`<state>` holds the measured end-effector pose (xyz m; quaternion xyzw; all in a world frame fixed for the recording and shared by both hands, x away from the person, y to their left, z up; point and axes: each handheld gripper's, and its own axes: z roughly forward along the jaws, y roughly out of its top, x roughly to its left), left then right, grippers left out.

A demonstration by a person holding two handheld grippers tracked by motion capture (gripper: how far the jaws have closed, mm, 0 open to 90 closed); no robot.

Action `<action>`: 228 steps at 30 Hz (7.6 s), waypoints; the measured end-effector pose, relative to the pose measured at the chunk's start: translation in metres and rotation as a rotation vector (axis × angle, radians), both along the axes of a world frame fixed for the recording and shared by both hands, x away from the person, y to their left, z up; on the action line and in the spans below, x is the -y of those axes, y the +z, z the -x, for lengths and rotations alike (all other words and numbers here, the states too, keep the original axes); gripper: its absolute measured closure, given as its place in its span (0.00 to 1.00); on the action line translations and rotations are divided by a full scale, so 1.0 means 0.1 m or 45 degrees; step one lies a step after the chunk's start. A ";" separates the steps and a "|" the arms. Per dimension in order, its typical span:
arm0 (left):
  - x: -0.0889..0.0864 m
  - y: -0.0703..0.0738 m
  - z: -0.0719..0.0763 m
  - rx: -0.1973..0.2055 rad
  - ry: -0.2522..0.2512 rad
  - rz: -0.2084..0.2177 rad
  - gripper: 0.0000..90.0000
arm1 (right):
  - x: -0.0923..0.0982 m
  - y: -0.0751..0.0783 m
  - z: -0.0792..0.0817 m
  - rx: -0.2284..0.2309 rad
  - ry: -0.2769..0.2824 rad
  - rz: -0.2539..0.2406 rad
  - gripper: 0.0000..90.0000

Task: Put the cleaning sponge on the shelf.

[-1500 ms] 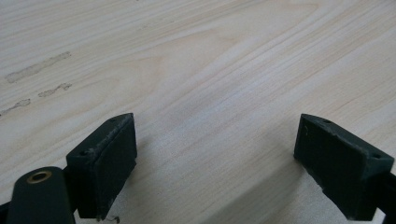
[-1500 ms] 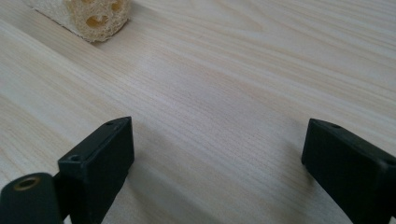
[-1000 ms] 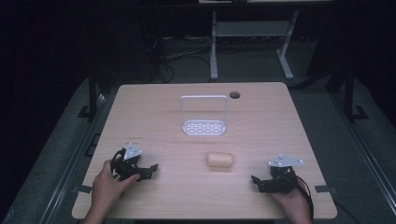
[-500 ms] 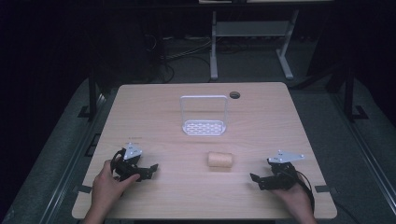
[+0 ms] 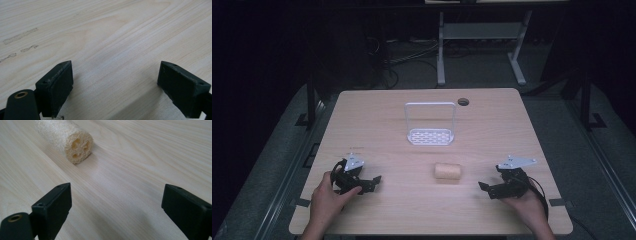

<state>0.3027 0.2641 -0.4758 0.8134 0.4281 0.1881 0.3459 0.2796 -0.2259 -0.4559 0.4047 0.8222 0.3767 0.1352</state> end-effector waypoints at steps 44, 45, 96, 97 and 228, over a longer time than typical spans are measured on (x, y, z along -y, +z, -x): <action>0.00 0.00 0.00 0.001 0.000 -0.001 0.14 | -0.23 0.18 -0.33 0.015 0.254 -0.020 0.10; 0.00 0.00 0.00 0.000 0.000 -0.001 0.14 | -0.24 0.18 -0.34 0.015 0.258 -0.019 0.10; 0.00 0.00 0.00 0.000 0.000 0.000 0.14 | -0.77 0.27 -0.69 -0.005 0.518 -0.059 0.10; 0.00 0.00 0.00 0.000 0.000 0.000 0.14 | -0.79 0.27 -0.69 -0.002 0.525 -0.058 0.10; 0.00 0.00 0.00 0.000 0.000 0.000 0.14 | -1.19 0.14 -0.93 -0.021 0.277 0.118 0.44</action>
